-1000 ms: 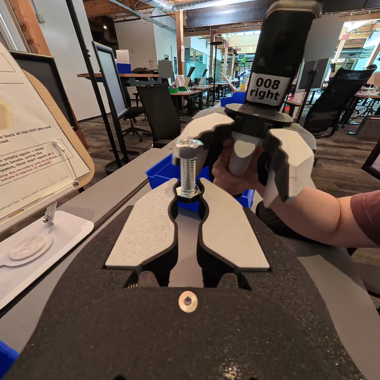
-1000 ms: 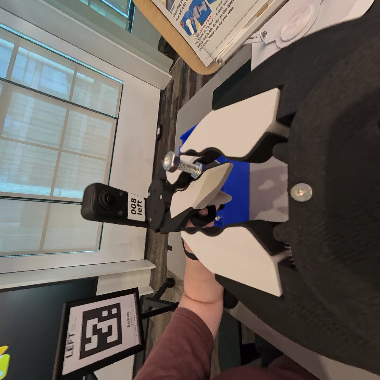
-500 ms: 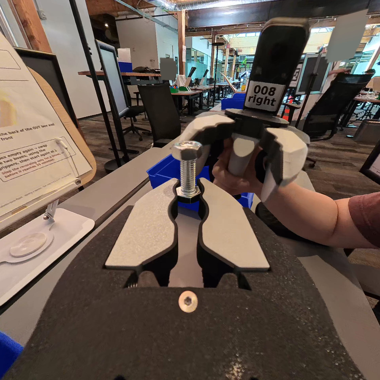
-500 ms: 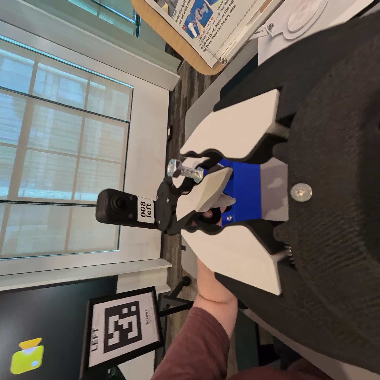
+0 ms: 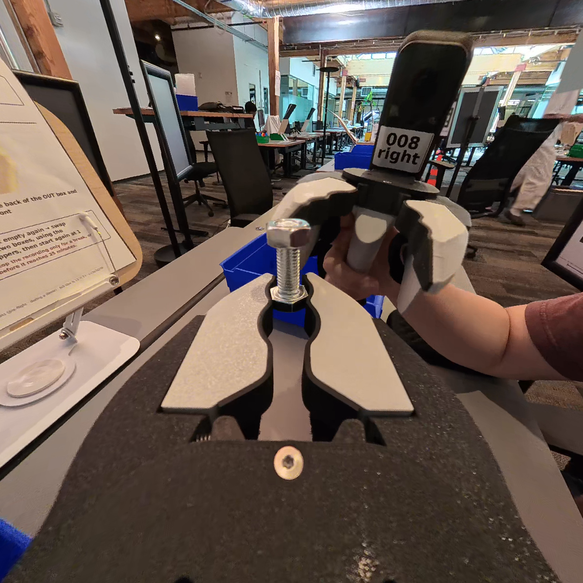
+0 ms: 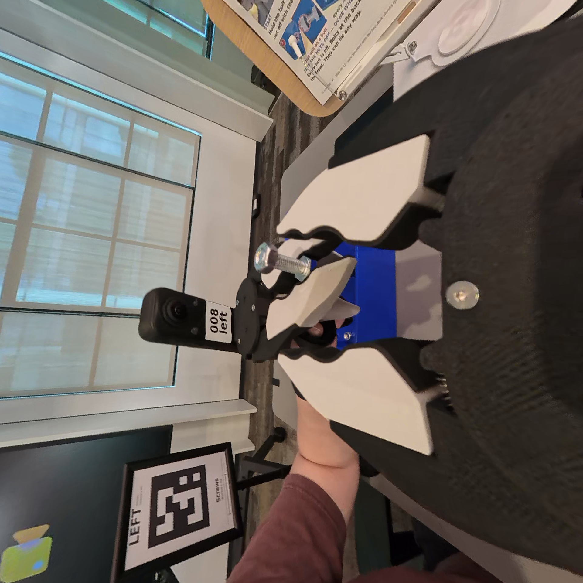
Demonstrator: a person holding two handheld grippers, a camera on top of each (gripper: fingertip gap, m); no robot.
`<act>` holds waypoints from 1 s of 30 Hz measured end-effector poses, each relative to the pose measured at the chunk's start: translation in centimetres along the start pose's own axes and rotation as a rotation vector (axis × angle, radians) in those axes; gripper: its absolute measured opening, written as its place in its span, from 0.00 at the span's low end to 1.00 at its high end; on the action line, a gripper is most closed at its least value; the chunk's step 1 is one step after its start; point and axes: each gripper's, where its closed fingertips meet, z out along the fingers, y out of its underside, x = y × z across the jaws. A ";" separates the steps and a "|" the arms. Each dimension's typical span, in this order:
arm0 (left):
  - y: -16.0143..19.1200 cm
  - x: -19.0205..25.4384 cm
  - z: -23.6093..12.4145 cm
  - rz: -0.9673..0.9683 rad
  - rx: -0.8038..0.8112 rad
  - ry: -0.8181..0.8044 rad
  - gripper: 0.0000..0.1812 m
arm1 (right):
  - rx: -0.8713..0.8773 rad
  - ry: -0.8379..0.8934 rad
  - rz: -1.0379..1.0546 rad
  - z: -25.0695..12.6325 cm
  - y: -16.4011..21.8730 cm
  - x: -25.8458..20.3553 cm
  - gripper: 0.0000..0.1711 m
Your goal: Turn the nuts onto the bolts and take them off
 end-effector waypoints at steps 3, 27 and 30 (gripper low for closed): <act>0.5 0.8 0.6 0.013 -0.021 0.025 0.08 | 0.025 0.007 0.007 0.5 0.0 -0.1 0.44; 0.3 0.4 0.4 -0.002 -0.011 0.016 0.08 | 0.012 -0.011 0.033 0.1 0.1 0.0 0.40; 0.6 0.9 0.7 0.010 -0.023 0.026 0.08 | 0.019 -0.002 0.021 0.8 0.3 -0.2 0.44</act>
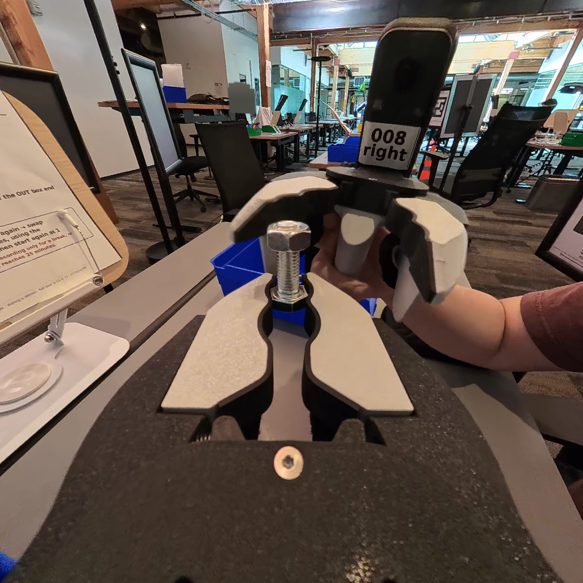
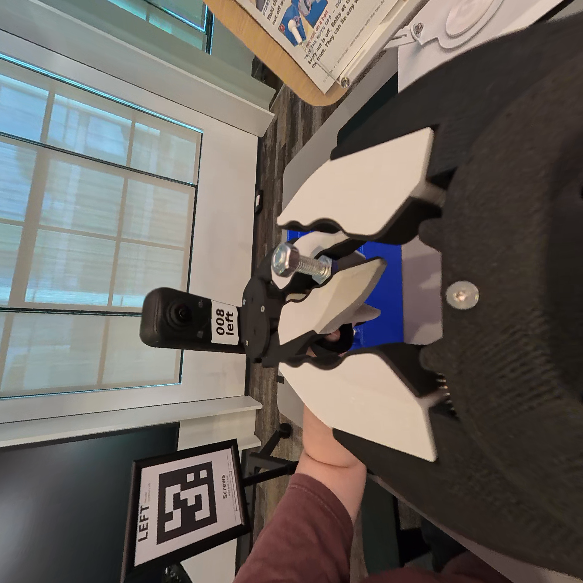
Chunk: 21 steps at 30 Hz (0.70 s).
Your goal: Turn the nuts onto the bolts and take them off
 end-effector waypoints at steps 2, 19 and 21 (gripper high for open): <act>0.2 0.3 0.2 0.004 -0.007 0.007 0.08 | -0.029 -0.020 -0.013 0.6 0.6 -0.6 0.46; 0.2 0.1 0.2 -0.010 -0.005 0.006 0.08 | -0.057 -0.010 -0.030 0.3 0.6 -0.5 0.45; -0.1 -0.5 -0.3 -0.016 0.008 -0.008 0.08 | -0.049 -0.018 -0.009 -0.2 0.3 -0.4 0.41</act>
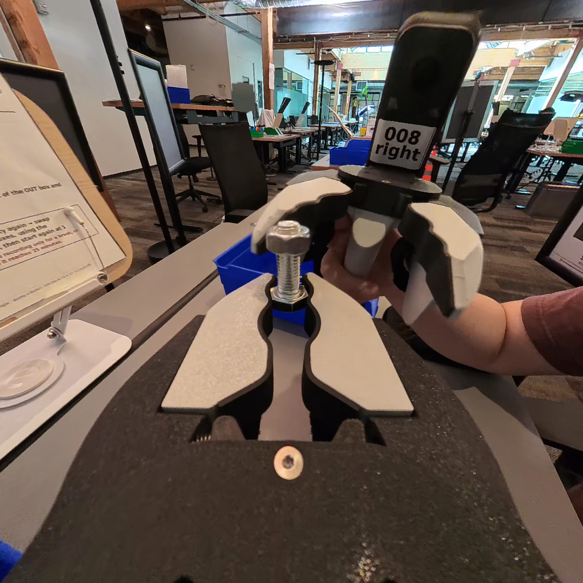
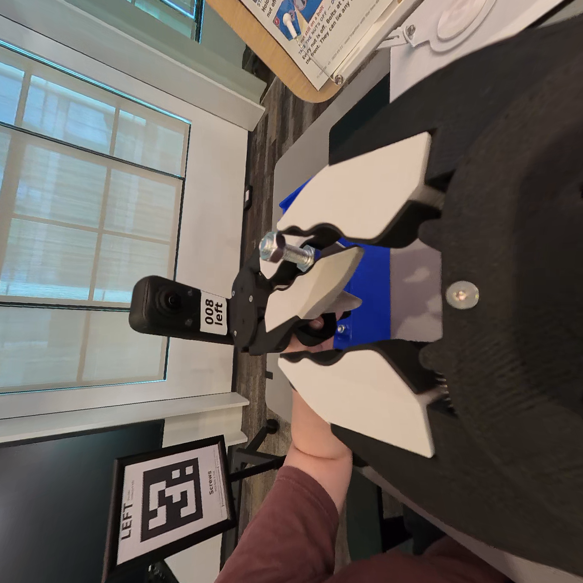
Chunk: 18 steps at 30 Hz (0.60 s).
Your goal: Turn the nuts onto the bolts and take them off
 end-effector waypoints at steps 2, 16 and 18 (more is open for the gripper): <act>-0.3 -0.2 -0.3 -0.013 0.014 -0.001 0.08 | 0.032 -0.002 0.026 -0.3 -0.5 0.2 0.40; -0.4 -0.1 -0.4 -0.019 0.008 0.006 0.08 | 0.033 0.008 0.028 -0.2 -0.4 0.4 0.39; -0.2 0.2 -0.1 -0.017 0.002 0.018 0.08 | 0.038 0.021 0.030 0.1 -0.3 0.5 0.43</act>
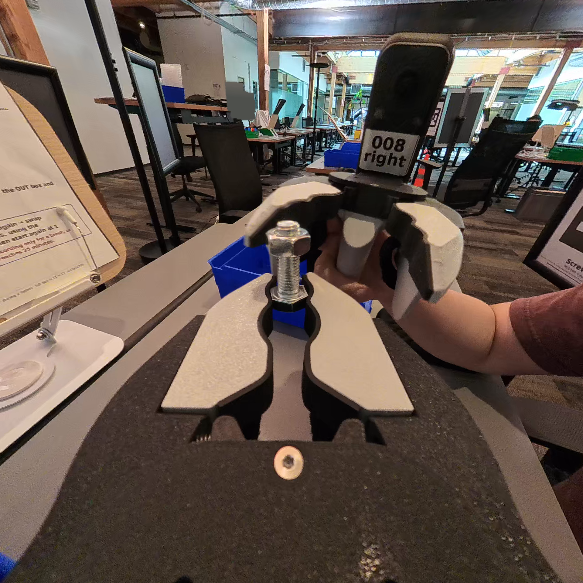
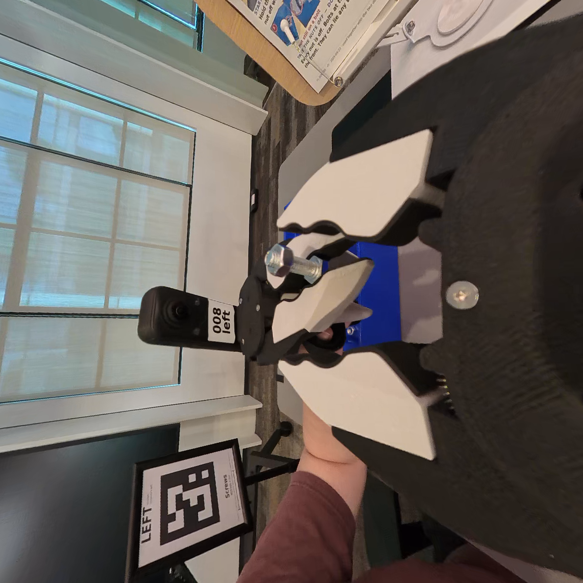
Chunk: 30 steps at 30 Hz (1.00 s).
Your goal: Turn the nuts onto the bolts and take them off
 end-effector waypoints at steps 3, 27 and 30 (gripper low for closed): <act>0.7 0.6 0.7 0.015 -0.035 0.016 0.08 | -0.011 -0.016 -0.015 0.6 0.4 -0.5 0.44; 0.1 0.8 0.4 -0.045 0.011 0.055 0.08 | -0.032 -0.006 -0.011 -0.1 0.1 -0.3 0.47; 1.0 0.9 1.1 -0.019 -0.033 0.041 0.08 | -0.061 -0.027 -0.025 0.7 0.8 -0.9 0.48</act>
